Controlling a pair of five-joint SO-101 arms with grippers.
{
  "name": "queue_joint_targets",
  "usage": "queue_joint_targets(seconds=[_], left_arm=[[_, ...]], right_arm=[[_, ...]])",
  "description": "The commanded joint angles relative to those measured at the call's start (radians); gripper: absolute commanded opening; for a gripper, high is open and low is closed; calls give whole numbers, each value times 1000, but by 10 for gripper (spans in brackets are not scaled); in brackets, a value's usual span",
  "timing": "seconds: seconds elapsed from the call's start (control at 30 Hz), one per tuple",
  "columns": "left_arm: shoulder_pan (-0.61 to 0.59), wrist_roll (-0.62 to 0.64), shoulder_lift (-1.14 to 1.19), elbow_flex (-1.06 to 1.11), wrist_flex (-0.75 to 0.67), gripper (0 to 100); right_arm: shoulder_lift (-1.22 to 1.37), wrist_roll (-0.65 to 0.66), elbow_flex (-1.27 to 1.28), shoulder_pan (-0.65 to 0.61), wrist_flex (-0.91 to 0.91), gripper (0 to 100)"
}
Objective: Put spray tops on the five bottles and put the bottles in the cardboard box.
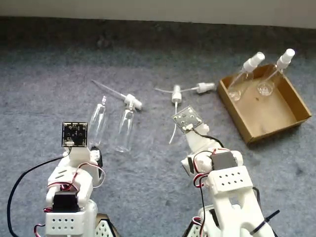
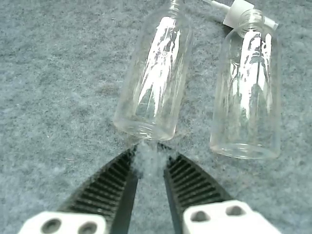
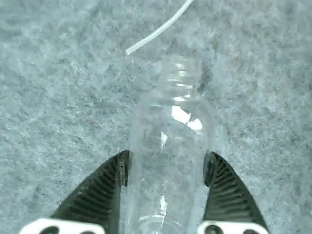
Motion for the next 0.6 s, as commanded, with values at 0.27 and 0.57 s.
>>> queue_joint_targets(seconds=[0.27, 0.57], left_arm=[[28, 8, -8, 18, -26, 6], [28, 8, -8, 19, -26, 6]], right_arm=[[282, 3, -127, 15, -59, 110], [426, 9, -150, 15, -85, 266]])
